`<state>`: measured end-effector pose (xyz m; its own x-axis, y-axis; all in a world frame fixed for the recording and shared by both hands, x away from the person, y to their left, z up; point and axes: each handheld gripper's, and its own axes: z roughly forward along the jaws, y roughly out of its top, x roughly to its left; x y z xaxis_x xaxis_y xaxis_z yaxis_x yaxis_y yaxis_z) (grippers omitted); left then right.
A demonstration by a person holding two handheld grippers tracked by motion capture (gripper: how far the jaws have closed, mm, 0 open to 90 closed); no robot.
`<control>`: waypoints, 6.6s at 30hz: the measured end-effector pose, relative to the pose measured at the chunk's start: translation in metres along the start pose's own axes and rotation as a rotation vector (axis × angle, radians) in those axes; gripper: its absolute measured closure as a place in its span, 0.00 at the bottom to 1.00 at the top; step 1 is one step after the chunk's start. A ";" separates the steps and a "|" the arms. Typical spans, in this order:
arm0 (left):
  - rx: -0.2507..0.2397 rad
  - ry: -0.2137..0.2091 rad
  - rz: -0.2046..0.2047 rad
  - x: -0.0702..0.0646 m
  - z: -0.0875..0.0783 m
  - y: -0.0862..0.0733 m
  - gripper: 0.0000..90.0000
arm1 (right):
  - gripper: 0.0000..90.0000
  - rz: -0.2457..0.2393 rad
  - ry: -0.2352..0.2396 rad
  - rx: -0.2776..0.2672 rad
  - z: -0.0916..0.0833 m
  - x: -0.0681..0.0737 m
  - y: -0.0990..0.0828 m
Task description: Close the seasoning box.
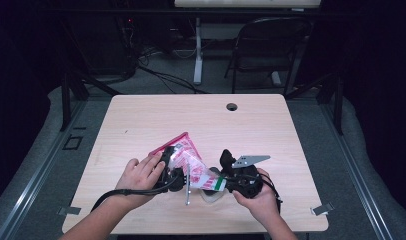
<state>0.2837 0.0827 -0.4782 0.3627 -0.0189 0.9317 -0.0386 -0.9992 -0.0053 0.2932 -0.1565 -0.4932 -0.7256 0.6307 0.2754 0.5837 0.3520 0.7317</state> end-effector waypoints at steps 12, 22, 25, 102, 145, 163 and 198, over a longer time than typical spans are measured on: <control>-0.004 -0.010 0.008 0.001 0.000 0.000 0.70 | 1.00 -0.003 0.000 0.007 0.000 0.000 0.000; -0.003 0.008 0.025 0.001 -0.001 0.002 0.70 | 1.00 -0.003 0.001 0.002 0.000 0.000 -0.001; -0.004 0.016 0.039 0.002 -0.002 0.003 0.70 | 1.00 -0.002 -0.002 -0.001 0.000 0.000 -0.001; -0.018 0.084 0.165 0.006 -0.008 0.017 0.72 | 1.00 0.010 -0.019 -0.008 -0.003 -0.005 -0.003; -0.009 0.085 0.181 0.006 -0.007 0.020 0.75 | 1.00 -0.003 0.001 -0.022 0.000 -0.002 -0.006; -0.010 0.105 0.185 0.008 -0.007 0.020 0.76 | 1.00 -0.005 -0.007 -0.018 0.001 -0.001 -0.005; -0.011 0.119 0.187 0.012 -0.008 0.021 0.78 | 1.00 -0.027 -0.026 0.015 0.002 -0.002 -0.007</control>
<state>0.2794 0.0621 -0.4641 0.2357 -0.1986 0.9513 -0.1052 -0.9784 -0.1782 0.2913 -0.1584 -0.5004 -0.7312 0.6388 0.2394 0.5697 0.3788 0.7294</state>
